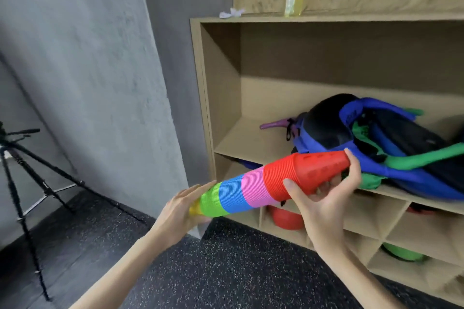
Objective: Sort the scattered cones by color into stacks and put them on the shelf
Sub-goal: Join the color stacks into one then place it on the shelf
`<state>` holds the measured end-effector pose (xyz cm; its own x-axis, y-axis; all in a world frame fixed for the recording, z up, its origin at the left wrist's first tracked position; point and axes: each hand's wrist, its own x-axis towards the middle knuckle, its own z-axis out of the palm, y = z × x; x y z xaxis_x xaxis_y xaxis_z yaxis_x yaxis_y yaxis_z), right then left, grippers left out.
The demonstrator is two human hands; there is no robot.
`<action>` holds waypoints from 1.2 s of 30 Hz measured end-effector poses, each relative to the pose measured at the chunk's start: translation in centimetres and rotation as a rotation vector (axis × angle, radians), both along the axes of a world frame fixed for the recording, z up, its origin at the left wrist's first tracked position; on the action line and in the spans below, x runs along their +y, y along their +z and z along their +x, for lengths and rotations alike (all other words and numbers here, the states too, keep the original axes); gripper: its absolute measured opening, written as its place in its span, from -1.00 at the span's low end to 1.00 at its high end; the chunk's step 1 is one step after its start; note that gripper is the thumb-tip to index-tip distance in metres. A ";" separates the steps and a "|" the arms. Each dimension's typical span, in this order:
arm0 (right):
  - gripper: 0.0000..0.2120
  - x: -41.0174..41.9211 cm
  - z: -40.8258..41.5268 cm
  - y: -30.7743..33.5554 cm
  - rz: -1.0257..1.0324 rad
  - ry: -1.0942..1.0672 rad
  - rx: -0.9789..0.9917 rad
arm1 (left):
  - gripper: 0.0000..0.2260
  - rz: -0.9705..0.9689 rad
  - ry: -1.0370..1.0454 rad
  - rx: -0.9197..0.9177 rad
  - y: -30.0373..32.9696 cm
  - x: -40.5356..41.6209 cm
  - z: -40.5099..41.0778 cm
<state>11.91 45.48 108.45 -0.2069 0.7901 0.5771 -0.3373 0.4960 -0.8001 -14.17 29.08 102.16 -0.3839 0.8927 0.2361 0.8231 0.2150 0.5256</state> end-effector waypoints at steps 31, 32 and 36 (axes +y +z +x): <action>-0.09 32.9 -33.0 -5.1 0.038 0.172 -0.333 | -0.24 -0.041 0.277 -0.609 -12.7 32.0 -25.6; -0.09 34.4 -34.1 -5.7 0.022 0.203 -0.329 | -0.21 -0.052 0.307 -0.619 -13.2 33.1 -26.1; -0.12 41.3 -38.2 -7.8 -0.058 0.332 -0.319 | -0.20 -0.079 0.399 -0.610 -14.7 38.3 -28.2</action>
